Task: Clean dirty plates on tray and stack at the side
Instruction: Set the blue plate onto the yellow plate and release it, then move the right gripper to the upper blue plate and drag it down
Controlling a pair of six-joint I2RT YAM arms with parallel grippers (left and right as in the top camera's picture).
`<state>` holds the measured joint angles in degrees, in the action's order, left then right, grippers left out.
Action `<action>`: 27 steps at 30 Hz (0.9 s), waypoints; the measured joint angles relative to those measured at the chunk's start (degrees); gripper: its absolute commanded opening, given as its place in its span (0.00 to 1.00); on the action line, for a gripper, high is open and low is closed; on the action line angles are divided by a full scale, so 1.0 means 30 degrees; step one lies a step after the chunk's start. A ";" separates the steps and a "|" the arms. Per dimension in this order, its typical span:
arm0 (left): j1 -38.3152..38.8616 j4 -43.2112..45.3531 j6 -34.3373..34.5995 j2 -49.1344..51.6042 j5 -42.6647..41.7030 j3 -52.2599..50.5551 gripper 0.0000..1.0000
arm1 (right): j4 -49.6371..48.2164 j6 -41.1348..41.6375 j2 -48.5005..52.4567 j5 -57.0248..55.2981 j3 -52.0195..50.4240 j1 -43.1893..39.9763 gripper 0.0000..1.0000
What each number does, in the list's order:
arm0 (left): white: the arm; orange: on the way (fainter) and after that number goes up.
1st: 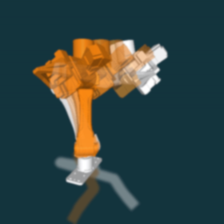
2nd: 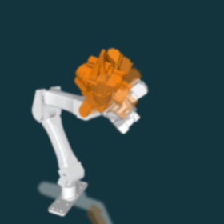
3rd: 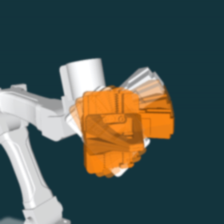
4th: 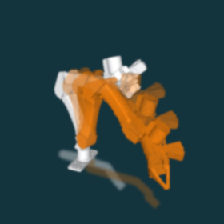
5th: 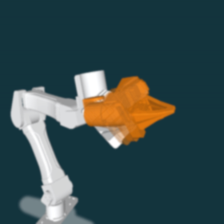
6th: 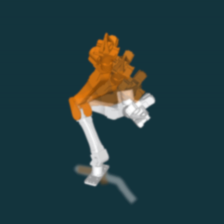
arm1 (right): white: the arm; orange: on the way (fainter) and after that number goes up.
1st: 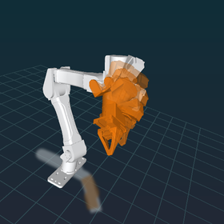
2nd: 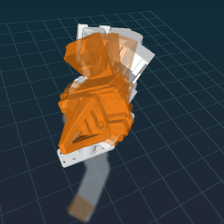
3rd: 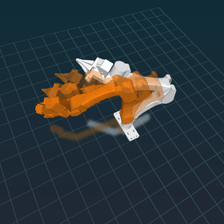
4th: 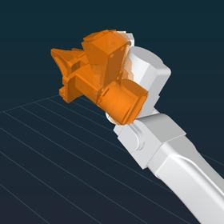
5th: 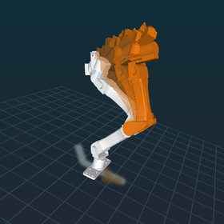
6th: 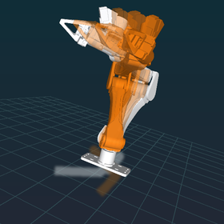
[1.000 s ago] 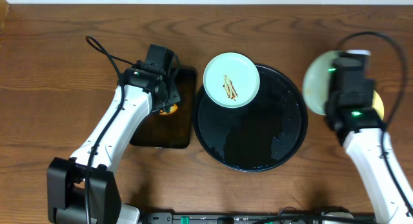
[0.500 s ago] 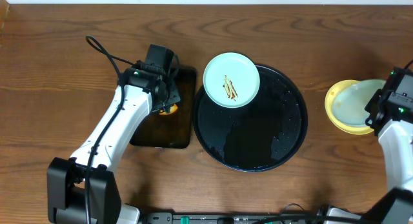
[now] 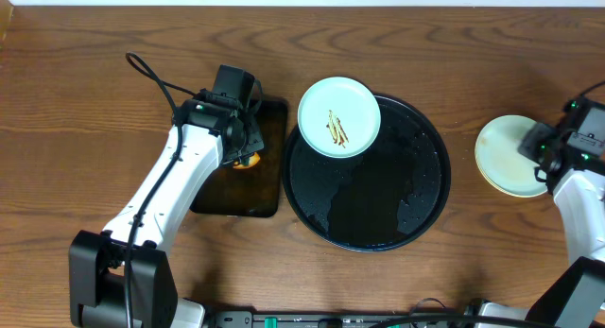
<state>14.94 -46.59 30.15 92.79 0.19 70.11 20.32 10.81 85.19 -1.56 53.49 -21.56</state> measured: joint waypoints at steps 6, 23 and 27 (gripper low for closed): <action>0.0000 -0.0226 0.0000 0.0000 0.0000 0.0000 0.08 | 0.0131 -0.0772 0.0000 0.6156 0.0015 0.2798 0.43; 0.0000 -0.0262 0.0000 0.0000 0.0000 0.0000 0.08 | 0.0357 -0.2164 0.1953 0.5734 0.4488 1.0091 0.57; 0.0000 -0.0284 0.0000 0.0000 0.0000 0.0000 0.08 | -0.1253 -0.2171 0.4364 0.5326 0.4488 1.0790 0.56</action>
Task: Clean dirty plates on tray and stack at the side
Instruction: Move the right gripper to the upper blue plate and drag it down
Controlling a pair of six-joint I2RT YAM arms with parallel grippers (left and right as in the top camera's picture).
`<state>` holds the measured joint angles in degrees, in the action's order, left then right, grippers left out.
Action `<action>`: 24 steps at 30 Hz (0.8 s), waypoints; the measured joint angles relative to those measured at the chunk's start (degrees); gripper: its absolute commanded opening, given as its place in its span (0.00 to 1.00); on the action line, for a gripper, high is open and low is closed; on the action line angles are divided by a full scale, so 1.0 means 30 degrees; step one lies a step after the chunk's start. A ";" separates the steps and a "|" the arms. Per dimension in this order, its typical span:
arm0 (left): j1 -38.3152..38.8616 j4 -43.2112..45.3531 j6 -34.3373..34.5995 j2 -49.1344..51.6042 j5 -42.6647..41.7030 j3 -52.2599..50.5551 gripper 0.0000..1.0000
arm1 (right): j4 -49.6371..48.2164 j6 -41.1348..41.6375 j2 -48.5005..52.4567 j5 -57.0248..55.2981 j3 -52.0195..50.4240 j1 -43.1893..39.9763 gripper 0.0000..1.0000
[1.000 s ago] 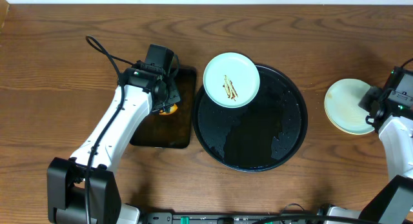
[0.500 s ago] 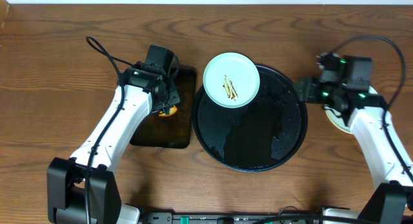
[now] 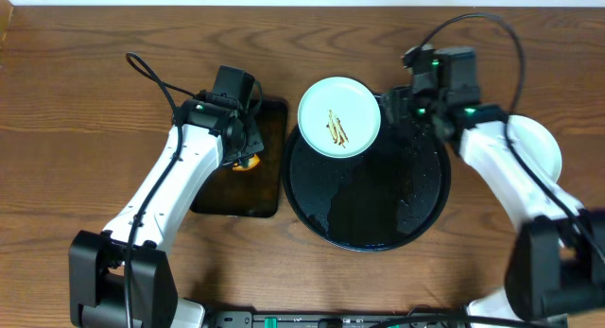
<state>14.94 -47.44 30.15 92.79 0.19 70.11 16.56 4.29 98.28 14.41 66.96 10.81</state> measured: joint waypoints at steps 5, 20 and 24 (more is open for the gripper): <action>0.0000 0.0007 0.0000 0.0000 0.0000 0.0000 0.08 | -0.1377 0.0168 0.2477 -0.0321 -0.0007 0.0328 0.54; 0.0000 0.0007 0.0007 0.0000 0.0000 0.0000 0.08 | -0.1428 0.1443 0.5472 0.0525 0.0044 0.0765 0.01; 0.0000 0.0000 0.0007 0.0000 0.0000 -0.0007 0.08 | -0.0663 0.1552 0.5340 0.0998 0.0146 0.0780 0.01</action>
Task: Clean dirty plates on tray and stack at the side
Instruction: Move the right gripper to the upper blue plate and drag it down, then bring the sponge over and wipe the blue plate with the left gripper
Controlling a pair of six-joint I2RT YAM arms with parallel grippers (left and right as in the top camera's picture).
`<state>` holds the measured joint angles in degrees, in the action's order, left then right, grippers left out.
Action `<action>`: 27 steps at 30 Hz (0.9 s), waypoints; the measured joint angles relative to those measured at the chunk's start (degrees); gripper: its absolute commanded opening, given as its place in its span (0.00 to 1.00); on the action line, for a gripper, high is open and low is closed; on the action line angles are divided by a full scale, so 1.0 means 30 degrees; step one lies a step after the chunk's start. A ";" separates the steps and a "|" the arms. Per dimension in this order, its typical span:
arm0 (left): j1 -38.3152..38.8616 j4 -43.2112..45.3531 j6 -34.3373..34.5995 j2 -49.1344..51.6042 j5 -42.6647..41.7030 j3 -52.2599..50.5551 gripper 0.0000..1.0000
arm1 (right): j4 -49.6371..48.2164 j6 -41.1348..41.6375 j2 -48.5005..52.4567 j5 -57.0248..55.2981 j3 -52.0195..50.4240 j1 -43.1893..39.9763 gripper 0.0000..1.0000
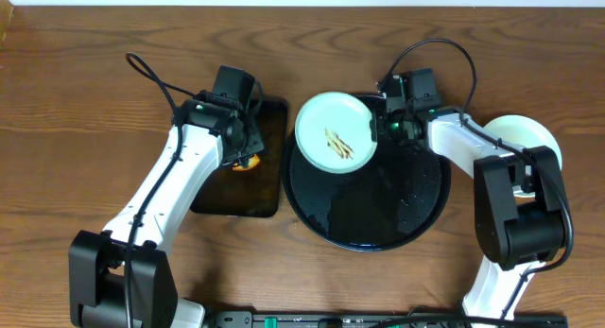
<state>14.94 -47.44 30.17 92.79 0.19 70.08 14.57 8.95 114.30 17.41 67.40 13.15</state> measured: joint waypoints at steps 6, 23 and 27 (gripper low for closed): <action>0.0000 0.0022 0.0000 0.0000 -0.0372 0.0007 0.08 | 0.3111 0.0175 -0.0874 -0.0998 0.0015 -0.0007 0.01; 0.4080 0.4211 -0.0255 0.0845 -0.4539 0.0000 0.08 | 0.8335 0.0306 -0.2302 -0.2761 -0.0131 0.0962 0.01; 0.5442 0.5370 0.1231 0.2441 -0.4626 0.0000 0.08 | 0.8393 0.0313 -0.2302 -0.2761 -0.0131 0.1005 0.01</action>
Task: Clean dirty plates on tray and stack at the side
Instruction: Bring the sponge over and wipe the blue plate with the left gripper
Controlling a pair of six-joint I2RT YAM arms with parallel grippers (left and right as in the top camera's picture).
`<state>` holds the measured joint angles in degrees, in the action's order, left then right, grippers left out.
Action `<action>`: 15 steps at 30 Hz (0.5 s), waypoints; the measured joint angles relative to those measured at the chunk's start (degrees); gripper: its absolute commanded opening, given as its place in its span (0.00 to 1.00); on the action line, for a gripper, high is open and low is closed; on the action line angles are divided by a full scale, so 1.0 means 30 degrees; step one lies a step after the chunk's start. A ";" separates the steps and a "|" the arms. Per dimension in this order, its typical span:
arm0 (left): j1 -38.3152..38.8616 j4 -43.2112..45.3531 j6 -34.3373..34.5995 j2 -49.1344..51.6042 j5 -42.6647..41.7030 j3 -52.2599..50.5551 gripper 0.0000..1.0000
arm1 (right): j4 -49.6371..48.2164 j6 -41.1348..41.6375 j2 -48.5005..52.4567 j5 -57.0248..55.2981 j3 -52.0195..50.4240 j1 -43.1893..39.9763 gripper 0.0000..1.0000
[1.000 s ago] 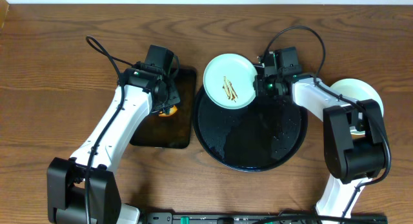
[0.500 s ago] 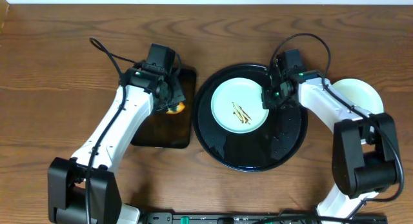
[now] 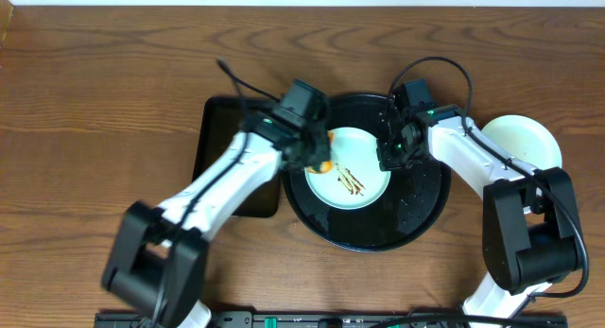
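Observation:
A pale green dirty plate (image 3: 363, 160) with yellowish food scraps (image 3: 352, 181) lies in the middle of the round black tray (image 3: 416, 215). My right gripper (image 3: 386, 158) is shut on the plate's right rim. At the plate's left rim, my left gripper (image 3: 319, 159) is shut on an orange sponge (image 3: 325, 164). A stack of clean pale plates (image 3: 526, 144) sits on the table at the right.
A dark rectangular tray (image 3: 227, 167) lies left of the round tray, partly under my left arm. Cables loop above both wrists. The wooden table's far edge runs along the top.
The left gripper has left the dark rectangular tray with the orange sponge and now sits at the plate's left rim. The plate, held by the right gripper, has shifted from the tray's upper left toward its middle.
At first the right gripper was by the clean stack and the left was at the sponge on the rectangular tray. The right arm then stood over the round tray, then at the dirty plate's right rim. Now the plate is mid-tray with the sponge at it.

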<state>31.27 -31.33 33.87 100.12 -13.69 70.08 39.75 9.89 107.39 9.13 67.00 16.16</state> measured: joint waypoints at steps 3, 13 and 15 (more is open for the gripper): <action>0.0925 0.0692 0.1231 0.0976 -0.0044 0.0000 0.08 | 0.0044 0.0066 0.0000 0.0000 -0.0007 0.0000 0.01; 0.3439 0.2674 0.5683 0.2106 -0.0124 0.0000 0.08 | 0.0430 0.0423 0.0000 0.0007 -0.0007 0.0000 0.01; 0.3738 0.2892 0.6564 0.2346 -0.0124 0.0000 0.08 | 0.0525 0.0430 0.0000 0.0000 -0.0007 0.0000 0.01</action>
<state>42.48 -22.65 53.56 107.15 -14.06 70.08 41.32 11.18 107.39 9.13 66.98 16.16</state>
